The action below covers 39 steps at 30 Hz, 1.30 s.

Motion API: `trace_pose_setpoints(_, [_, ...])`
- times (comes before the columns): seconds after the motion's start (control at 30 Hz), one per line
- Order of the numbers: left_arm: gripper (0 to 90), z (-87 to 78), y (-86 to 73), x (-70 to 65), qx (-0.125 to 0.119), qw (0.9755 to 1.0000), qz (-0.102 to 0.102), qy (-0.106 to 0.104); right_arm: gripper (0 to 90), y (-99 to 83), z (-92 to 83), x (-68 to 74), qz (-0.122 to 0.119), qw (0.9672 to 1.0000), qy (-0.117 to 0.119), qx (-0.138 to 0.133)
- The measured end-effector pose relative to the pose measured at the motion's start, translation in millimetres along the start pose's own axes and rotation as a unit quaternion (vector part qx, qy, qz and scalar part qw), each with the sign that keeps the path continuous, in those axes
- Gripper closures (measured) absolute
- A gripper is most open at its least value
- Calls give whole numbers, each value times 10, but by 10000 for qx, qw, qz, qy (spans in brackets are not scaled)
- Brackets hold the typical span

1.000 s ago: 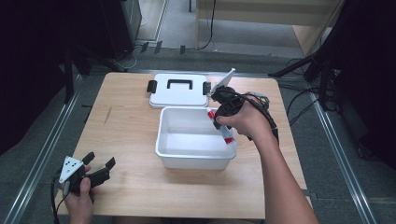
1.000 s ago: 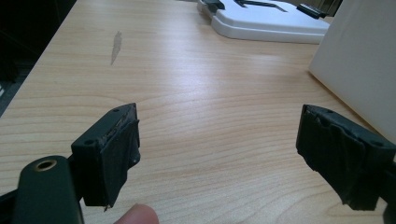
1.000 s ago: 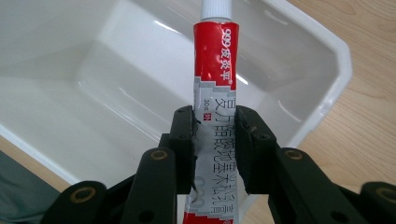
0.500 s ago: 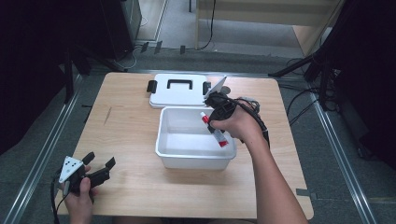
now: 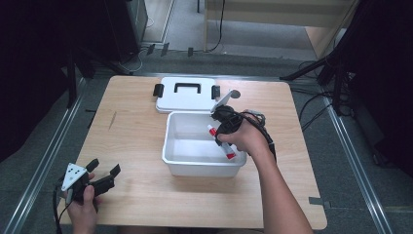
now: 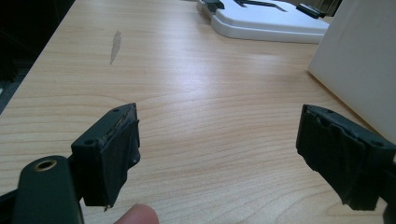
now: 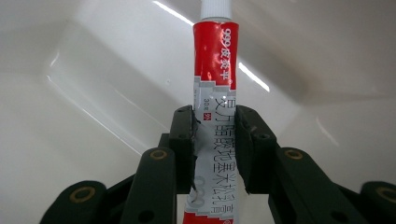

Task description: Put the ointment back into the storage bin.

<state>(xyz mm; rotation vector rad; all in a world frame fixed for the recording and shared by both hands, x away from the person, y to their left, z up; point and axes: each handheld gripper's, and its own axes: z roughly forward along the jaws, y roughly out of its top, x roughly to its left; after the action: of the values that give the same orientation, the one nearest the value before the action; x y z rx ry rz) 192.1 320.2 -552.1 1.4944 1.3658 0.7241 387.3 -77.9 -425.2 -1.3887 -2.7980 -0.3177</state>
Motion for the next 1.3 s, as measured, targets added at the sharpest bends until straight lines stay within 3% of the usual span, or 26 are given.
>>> trace_pose_setpoints(0.3, [144, 0, 0, 0, -1, 10000, -5, -1, 711, 13, 115, 40, -148, 9998, -109, -62])
trace_pose_setpoints(0.4, [144, -1, 0, 1, 1, 10000, -4, -3, 710, 23, 190, 57, -245, 9992, -309, 1])
trace_pose_setpoints(0.67, [144, 0, 0, 3, 7, 10000, -7, -15, 710, 28, 313, 53, -277, 9979, -558, 201])
trace_pose_setpoints(0.8, [144, 0, 1, 3, 11, 10000, -11, -24, 709, 32, 348, 34, -184, 9981, -536, 253])
trace_pose_setpoints(1.3, [145, 2, 1, 4, 17, 10000, -12, -29, 707, 27, 344, 32, -224, 9979, -544, 271])
